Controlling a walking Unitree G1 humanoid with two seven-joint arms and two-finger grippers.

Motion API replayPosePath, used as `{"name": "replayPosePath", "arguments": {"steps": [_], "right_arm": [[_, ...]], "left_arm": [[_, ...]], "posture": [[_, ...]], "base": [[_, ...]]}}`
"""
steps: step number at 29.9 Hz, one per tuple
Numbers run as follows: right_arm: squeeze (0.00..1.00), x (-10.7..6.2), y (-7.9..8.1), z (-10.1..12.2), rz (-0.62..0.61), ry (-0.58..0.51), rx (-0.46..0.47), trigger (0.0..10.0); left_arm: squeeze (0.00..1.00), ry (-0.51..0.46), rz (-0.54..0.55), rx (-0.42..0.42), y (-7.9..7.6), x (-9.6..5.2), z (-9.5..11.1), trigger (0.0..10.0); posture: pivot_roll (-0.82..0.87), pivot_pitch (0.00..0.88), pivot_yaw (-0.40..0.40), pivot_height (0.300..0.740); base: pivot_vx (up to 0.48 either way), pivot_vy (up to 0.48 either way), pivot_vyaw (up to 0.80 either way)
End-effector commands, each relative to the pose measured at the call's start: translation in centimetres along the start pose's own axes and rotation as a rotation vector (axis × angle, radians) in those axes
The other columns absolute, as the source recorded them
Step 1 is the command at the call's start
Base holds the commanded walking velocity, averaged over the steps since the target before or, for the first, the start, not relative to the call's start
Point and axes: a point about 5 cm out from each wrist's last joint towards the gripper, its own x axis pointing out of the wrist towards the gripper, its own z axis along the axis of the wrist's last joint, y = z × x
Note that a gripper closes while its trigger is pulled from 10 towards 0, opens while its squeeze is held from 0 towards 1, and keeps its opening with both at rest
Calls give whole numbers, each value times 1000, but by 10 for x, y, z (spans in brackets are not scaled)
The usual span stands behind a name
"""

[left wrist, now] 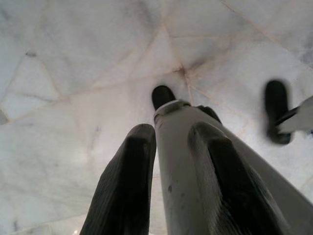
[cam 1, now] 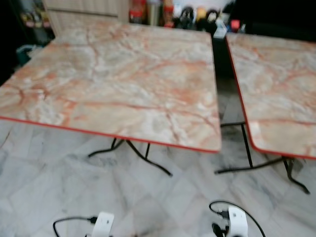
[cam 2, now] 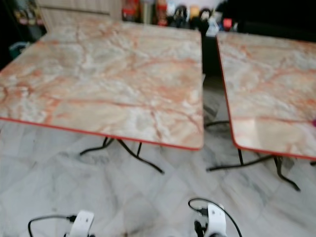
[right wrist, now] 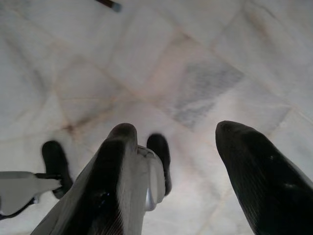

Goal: Setting the table

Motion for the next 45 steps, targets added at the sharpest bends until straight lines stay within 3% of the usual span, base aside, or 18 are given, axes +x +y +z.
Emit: {"name": "replayPosePath", "arguments": {"steps": [1,35,45], "right_arm": [[0,-2,-8,-5,-22,16,4,10000],[0,-2,-7,-3,-26,13,8,10000],[0,-2,-7,-5,-21,27,19,10000]], "left_arm": [[0,49,-36,11,-11,-1,-12,10000],[0,38,-29,-5,-8,-1,-10,10000],[0,33,-34,-7,-9,-1,-10,10000]], "posture": [[-60,131,-47,740],[-65,154,-45,740],[-64,156,-44,740]], "base": [[0,-416,0],[192,-412,0],[0,-438,-253]]}}
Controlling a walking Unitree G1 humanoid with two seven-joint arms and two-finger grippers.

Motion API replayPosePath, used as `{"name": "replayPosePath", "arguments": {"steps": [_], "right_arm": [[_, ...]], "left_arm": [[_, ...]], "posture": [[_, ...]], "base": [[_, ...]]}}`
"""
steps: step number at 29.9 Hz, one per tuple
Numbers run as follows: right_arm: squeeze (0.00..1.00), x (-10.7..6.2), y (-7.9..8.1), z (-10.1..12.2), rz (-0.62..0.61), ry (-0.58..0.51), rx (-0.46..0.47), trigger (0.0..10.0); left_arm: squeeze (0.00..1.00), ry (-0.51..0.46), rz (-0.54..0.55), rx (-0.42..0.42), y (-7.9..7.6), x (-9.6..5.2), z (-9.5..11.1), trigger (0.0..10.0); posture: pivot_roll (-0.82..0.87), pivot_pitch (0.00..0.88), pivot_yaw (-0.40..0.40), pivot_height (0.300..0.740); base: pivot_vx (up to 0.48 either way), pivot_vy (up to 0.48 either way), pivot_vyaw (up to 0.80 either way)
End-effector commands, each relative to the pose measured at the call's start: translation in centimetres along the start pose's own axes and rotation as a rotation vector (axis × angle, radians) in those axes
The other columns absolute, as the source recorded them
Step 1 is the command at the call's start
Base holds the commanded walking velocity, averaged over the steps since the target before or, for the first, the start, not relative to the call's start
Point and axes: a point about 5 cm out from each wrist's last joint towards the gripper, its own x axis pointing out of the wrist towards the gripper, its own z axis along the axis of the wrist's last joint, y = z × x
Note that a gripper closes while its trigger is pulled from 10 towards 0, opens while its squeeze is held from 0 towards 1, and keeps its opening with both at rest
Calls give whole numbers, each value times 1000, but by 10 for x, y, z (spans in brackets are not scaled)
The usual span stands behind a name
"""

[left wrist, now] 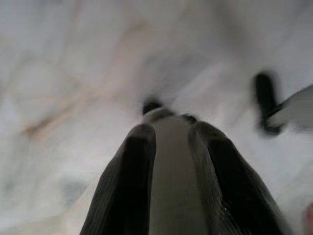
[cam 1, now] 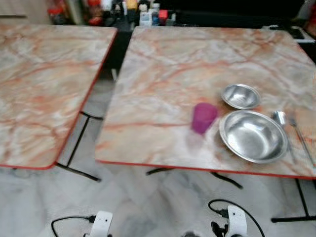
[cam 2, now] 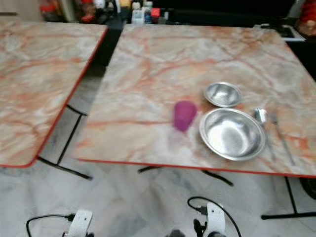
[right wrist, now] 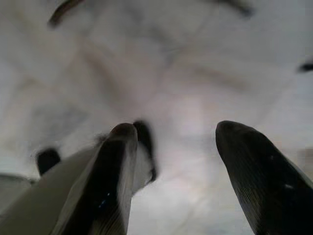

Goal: Setting the table

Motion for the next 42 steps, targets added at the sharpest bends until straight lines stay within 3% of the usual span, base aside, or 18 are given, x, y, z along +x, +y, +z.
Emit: {"name": "replayPosePath", "arguments": {"steps": [1,22,42], "right_arm": [[0,0,4,-7,13,23,15,10000],[0,0,4,-7,11,16,9,10000],[0,0,3,-6,10,14,6,10000]], "left_arm": [[0,62,6,10,4,-3,-18,10000],[0,65,12,16,4,-4,-19,10000],[0,48,55,14,11,-4,-17,10000]], "posture": [[-64,156,-44,740],[-63,159,-46,740],[-62,157,-55,740]], "base": [[0,-465,-669],[0,-478,-31],[0,0,0]]}}
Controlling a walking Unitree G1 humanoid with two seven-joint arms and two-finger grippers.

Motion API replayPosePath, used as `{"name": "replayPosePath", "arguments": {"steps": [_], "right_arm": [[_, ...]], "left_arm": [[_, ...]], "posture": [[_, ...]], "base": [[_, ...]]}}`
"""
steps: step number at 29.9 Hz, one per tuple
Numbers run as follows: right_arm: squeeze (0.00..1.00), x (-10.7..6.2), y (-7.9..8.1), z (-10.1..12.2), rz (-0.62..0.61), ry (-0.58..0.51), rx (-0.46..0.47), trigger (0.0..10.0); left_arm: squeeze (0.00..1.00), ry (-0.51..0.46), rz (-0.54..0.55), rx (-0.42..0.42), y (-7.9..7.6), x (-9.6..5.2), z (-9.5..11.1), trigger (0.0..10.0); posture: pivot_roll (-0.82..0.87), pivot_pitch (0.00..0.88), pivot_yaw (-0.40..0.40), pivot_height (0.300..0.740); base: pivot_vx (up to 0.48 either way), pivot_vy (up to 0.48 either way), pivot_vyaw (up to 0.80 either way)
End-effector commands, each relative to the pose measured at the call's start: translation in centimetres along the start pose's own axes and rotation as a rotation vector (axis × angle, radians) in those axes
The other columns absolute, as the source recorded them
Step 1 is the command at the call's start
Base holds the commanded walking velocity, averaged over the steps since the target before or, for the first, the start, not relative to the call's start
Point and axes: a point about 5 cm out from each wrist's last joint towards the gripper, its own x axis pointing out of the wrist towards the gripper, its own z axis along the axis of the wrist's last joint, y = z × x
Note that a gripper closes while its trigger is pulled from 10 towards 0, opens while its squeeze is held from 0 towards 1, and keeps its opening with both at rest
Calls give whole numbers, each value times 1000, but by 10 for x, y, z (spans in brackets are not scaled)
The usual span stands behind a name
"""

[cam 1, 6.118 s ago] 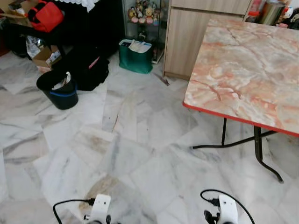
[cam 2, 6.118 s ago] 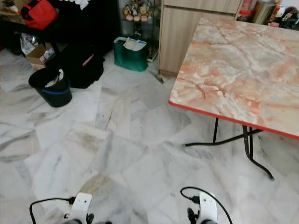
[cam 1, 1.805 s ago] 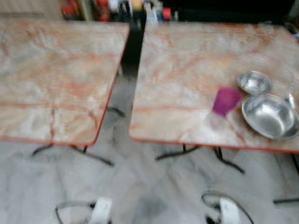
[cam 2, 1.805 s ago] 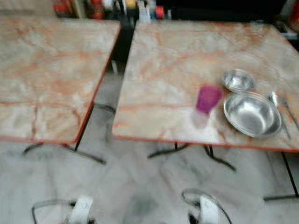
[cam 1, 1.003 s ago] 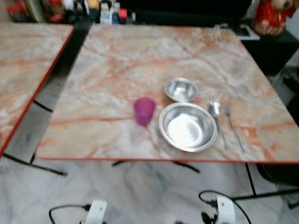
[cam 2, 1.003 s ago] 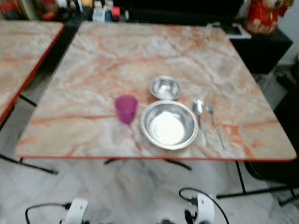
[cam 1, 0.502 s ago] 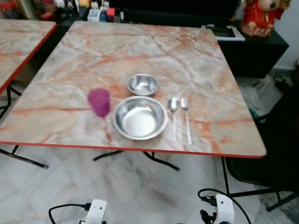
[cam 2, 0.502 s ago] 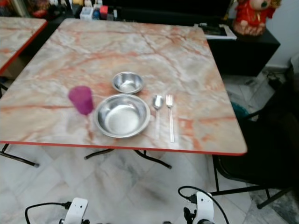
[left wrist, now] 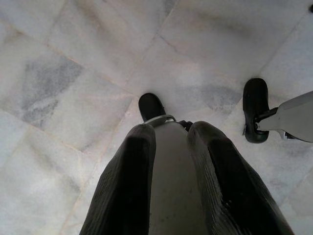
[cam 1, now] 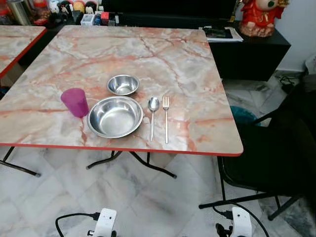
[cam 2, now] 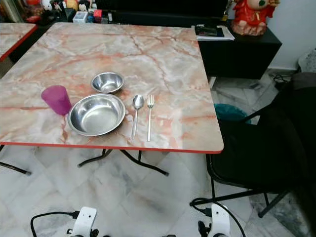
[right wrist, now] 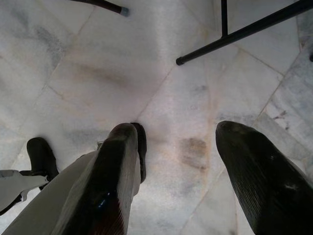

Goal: Setting the table

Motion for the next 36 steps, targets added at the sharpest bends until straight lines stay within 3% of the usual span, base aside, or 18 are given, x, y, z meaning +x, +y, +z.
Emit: {"name": "replayPosePath", "arguments": {"steps": [1,6,10,13,16,18,23,25,31,36], "right_arm": [[0,-1,0,-4,0,15,2,10000],[0,-1,0,-4,1,14,2,10000],[0,0,0,-4,0,15,1,10000],[0,0,0,-4,0,16,0,10000],[0,0,0,-4,2,16,-2,10000],[0,0,0,-4,0,15,-2,10000],[0,0,-1,-3,0,16,-7,10000],[0,-1,-1,-3,3,17,-11,10000],[0,-1,-1,-3,4,18,-17,10000],[0,0,-1,-2,7,17,-20,10000]], "left_arm": [[0,56,17,12,5,-3,-15,10000],[0,19,53,10,13,-2,-7,10000],[0,-27,140,-40,31,-3,1,10000],[0,-32,159,-48,37,-4,0,10000],[0,-50,226,-94,53,-9,-8,10000],[0,-111,331,-161,71,-15,-6,10000],[0,-226,444,-207,88,-21,8,10000],[0,-363,590,-196,105,-33,26,10000],[0,-513,783,-228,127,-57,47,10000],[0,-582,946,-232,141,-79,58,10000]], "posture": [[-60,156,-55,740],[-66,156,-53,740],[-57,154,-52,740],[-58,154,-50,740],[-58,154,-51,740],[-55,154,-53,740],[-45,154,-55,740],[-46,155,-56,740],[-41,153,-58,740],[-40,153,-58,740]], "base": [[0,0,0],[0,0,0],[0,0,0],[0,0,0],[0,0,0],[0,0,0],[0,0,0],[0,0,0],[0,0,0],[0,0,0]]}}
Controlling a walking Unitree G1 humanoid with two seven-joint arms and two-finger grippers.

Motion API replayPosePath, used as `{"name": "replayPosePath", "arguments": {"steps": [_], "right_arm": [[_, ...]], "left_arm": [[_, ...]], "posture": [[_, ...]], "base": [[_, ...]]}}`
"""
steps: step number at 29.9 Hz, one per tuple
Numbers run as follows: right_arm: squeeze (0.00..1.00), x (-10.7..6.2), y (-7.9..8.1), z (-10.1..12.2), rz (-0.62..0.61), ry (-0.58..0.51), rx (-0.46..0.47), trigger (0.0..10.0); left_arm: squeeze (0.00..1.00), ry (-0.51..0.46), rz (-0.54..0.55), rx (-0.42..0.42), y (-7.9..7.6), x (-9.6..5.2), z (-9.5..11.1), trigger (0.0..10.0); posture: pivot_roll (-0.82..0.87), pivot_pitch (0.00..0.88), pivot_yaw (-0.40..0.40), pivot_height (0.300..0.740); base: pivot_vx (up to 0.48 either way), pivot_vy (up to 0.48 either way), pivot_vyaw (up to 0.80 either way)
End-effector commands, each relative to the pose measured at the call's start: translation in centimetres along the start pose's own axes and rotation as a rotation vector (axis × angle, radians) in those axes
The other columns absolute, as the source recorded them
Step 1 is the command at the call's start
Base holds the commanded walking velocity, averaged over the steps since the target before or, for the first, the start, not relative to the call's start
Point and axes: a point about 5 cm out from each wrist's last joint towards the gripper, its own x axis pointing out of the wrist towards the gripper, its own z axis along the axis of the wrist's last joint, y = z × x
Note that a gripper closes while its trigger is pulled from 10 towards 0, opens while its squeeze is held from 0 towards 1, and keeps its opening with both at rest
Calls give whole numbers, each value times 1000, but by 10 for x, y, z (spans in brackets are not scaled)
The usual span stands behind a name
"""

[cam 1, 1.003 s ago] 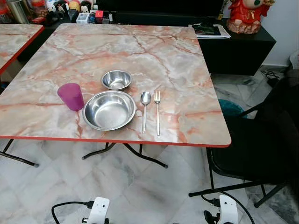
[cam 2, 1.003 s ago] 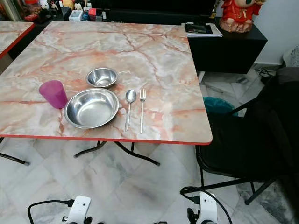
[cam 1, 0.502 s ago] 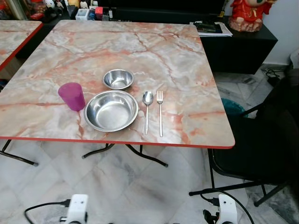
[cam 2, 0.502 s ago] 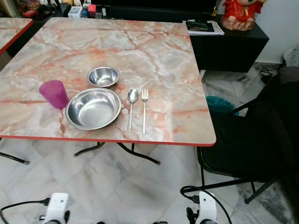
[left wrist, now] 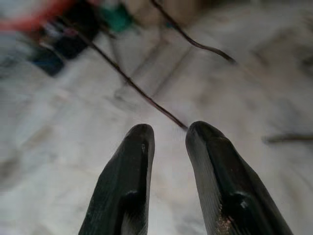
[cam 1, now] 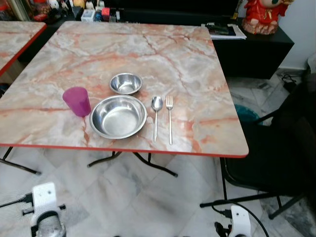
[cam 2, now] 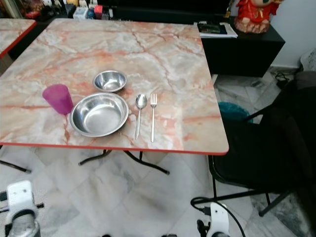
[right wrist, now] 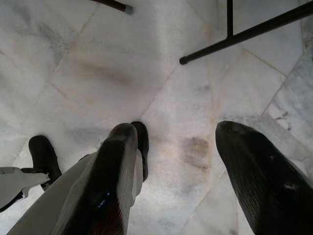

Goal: Setting the table

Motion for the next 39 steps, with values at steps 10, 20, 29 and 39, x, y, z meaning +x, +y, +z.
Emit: {"name": "replayPosePath", "arguments": {"steps": [10,20,29,39], "right_arm": [[0,-1,-3,-5,-3,22,-10,10000],[0,-1,-3,-4,-11,18,0,10000],[0,-1,-3,-5,-16,17,10,10000],[0,-1,-2,-6,-15,19,16,10000]], "left_arm": [[0,-277,198,-19,26,13,71,10000],[0,-234,-407,-293,-66,7,130,10000],[0,-183,-584,-461,-92,-4,157,10000],[0,-123,-649,-732,-78,6,194,10000]], "posture": [[-27,149,-66,740],[-33,149,-61,740],[-43,150,-56,740],[-42,158,-47,740]], "base": [[0,0,0],[0,0,0],[0,0,0],[0,0,0]]}}
